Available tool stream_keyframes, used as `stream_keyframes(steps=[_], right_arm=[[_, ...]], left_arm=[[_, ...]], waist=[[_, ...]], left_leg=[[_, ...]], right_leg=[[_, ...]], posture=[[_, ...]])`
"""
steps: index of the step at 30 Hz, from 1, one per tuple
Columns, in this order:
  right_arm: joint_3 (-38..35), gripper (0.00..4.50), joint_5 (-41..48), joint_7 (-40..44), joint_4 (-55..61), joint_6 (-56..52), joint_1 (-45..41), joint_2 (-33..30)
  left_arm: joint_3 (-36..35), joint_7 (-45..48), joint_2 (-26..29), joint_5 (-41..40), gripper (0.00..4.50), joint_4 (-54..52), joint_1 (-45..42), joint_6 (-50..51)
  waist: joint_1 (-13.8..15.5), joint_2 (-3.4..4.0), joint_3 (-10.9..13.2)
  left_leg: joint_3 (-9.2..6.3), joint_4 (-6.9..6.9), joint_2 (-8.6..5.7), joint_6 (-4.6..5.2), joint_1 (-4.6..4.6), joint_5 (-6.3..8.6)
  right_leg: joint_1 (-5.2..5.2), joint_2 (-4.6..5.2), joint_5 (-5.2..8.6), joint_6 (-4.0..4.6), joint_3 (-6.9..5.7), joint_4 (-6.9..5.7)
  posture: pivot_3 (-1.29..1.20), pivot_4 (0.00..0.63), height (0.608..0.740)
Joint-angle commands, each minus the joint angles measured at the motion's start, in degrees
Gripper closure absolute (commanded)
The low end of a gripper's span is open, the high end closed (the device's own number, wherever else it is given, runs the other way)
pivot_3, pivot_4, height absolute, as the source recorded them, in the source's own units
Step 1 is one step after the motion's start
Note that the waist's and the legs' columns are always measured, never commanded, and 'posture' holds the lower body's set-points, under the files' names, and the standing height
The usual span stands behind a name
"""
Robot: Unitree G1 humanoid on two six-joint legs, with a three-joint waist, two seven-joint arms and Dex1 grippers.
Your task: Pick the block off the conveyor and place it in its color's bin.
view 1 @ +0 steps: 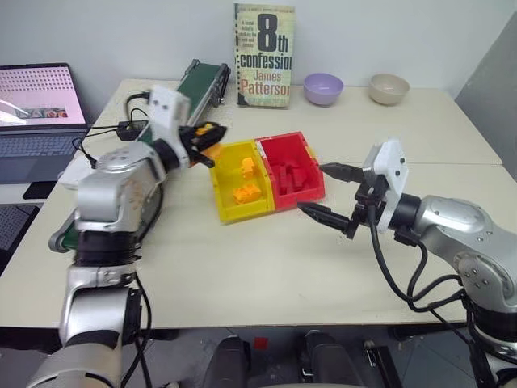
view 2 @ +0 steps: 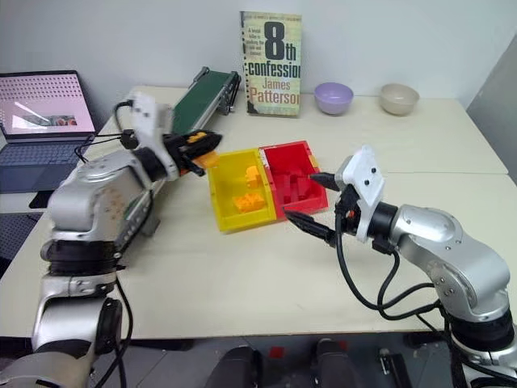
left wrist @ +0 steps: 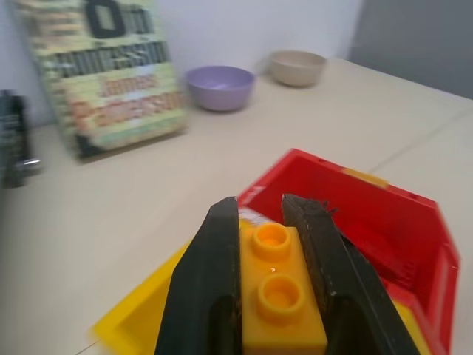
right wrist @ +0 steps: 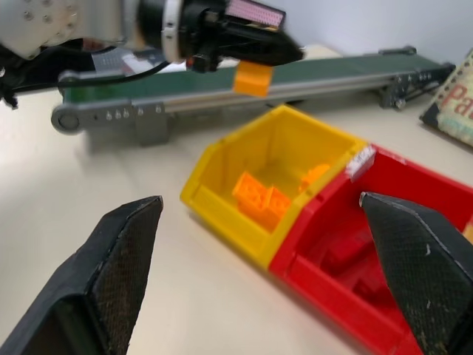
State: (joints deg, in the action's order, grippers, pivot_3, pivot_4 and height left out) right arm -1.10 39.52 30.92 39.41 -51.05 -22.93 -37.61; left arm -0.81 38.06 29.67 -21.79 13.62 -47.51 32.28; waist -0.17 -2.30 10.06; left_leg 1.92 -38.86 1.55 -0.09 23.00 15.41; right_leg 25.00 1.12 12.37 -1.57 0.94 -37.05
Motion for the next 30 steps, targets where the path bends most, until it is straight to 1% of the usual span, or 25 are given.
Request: stream_keyframes(steps=[1,2,3,5,8,9,11,13,16,19,20,23,25,28,30], right_arm=[[-2.2,0.0,0.8,-1.7,3.8,-1.2,0.8,-1.1],[-2.6,0.0,1.1,-2.0,4.2,-1.5,1.2,-1.2],[-2.9,0.0,1.2,-2.3,4.7,-1.8,1.6,-1.3],[-3.5,0.0,1.5,-2.8,5.4,-2.2,2.1,-1.6],[-4.3,0.0,1.9,-3.5,6.0,-2.8,2.7,-1.8],[-4.4,0.0,2.0,-3.6,6.1,-2.9,2.8,-1.8],[-4.6,0.0,2.3,-3.8,6.1,-3.0,2.8,-1.9],[-4.6,0.0,2.4,-3.6,5.7,-2.9,2.5,-2.1],[-4.4,0.0,2.3,-2.6,4.7,-2.3,2.0,-2.9],[-4.3,0.0,2.0,-0.2,2.4,-1.2,0.6,-4.5],[-4.3,0.0,2.0,0.2,2.0,-1.0,0.5,-4.7],[-3.5,0.0,-0.3,5.0,-4.1,2.3,-2.1,-7.4],[-3.2,0.0,-1.4,6.9,-6.5,4.2,-2.8,-8.3],[-1.0,0.0,-5.3,10.9,-14.3,9.2,-4.8,-9.2],[-0.2,0.0,-6.9,12.9,-17.3,11.5,-5.3,-9.3]], left_arm=[[1.5,3.4,-0.9,2.6,3.61,5.0,-1.7,-5.4],[1.6,3.6,-1.1,3.1,3.26,6.0,-1.9,-6.1],[1.7,3.7,-1.1,3.6,3.21,6.8,-2.0,-6.7],[1.7,4.5,-1.2,3.9,2.89,7.7,-2.2,-7.4],[1.5,5.0,-1.4,4.4,2.04,8.5,-2.5,-8.0],[1.5,5.1,-1.4,4.5,1.91,8.6,-2.5,-8.2],[1.3,5.1,-1.5,4.7,1.41,8.6,-2.7,-8.2],[0.6,5.2,-1.0,4.3,1.04,7.8,-2.9,-7.4],[-0.4,6.3,1.2,3.7,0.56,5.6,-2.3,-5.8],[-1.1,8.8,5.9,3.4,0.01,1.4,-0.3,-2.8],[-1.1,9.1,6.6,3.4,0.01,0.6,0.0,-2.2],[-1.2,17.1,15.9,2.2,0.01,-7.6,5.8,0.5],[-1.6,19.0,18.5,1.4,0.01,-10.6,7.8,1.9],[-4.3,24.3,24.9,-2.0,0.01,-16.8,13.9,5.3],[-5.1,25.4,26.8,-3.0,0.01,-19.7,16.4,6.1]], waist=[[-0.6,0.0,0.0],[-0.8,0.0,0.0],[-0.9,0.0,0.0],[-0.9,0.0,0.0],[-0.9,0.0,0.0],[-0.9,0.0,0.0],[-0.9,0.0,0.0],[-0.9,0.0,0.0],[-0.9,0.0,0.0],[-1.2,0.0,0.0],[-1.3,0.0,0.0],[-1.6,0.01,0.0],[-1.8,0.04,0.0],[-1.5,0.04,0.0],[-1.4,0.04,0.0]], left_leg=[[0.05,0.0,0.01,0.0,0.0,0.0],[0.06,0.0,0.03,0.0,0.0,0.0],[0.02,0.0,0.05,0.0,0.01,0.0],[-0.09,0.02,0.07,0.0,0.0,0.0],[-0.11,0.02,0.1,0.0,0.01,0.0],[-0.11,0.01,0.11,0.0,0.01,0.0],[-0.09,0.01,0.13,0.0,0.01,0.0],[-0.07,0.0,0.12,0.0,0.01,0.0],[-0.05,-0.01,0.12,0.0,0.02,0.0],[-0.03,-0.01,0.12,0.0,0.03,0.0],[-0.04,0.0,0.12,0.0,0.03,0.0],[-0.1,0.02,0.14,0.0,0.0,0.0],[0.04,0.07,0.17,0.0,-0.04,0.0],[-0.02,0.06,0.21,0.0,-0.02,0.0],[-0.02,0.06,0.21,0.0,-0.02,0.0]], right_leg=[[0.02,-0.05,0.0,0.0,0.05,0.0],[0.05,-0.08,0.0,0.0,0.05,-0.01],[0.06,-0.12,0.0,0.0,0.04,-0.02],[0.05,-0.21,0.01,0.01,-0.05,-0.04],[0.06,-0.28,0.01,0.01,-0.05,-0.06],[0.05,-0.28,0.01,0.01,-0.04,-0.05],[0.04,-0.22,0.01,0.01,-0.01,-0.04],[0.04,-0.16,0.02,0.01,0.0,-0.04],[0.03,-0.08,0.02,-0.01,0.03,-0.02],[0.05,-0.09,0.02,-0.01,0.02,-0.02],[0.06,-0.1,0.02,-0.01,0.02,-0.02],[0.04,-0.1,0.02,0.0,-0.05,-0.04],[0.08,-0.11,0.03,0.02,0.09,-0.07],[0.08,-0.1,0.06,0.05,0.02,-0.03],[0.07,-0.09,0.08,0.05,0.03,-0.02]], posture=[[0.0,0.15,0.74],[0.0,0.15,0.74],[0.0,0.15,0.74],[0.0,0.15,0.74],[0.0,0.15,0.74],[0.0,0.15,0.74],[0.0,0.15,0.74],[0.0,0.15,0.74],[0.0,0.15,0.74],[0.0,0.15,0.74],[0.0,0.15,0.74],[0.0,0.15,0.74],[0.0,0.15,0.74],[0.0,0.15,0.74],[0.0,0.15,0.74]])
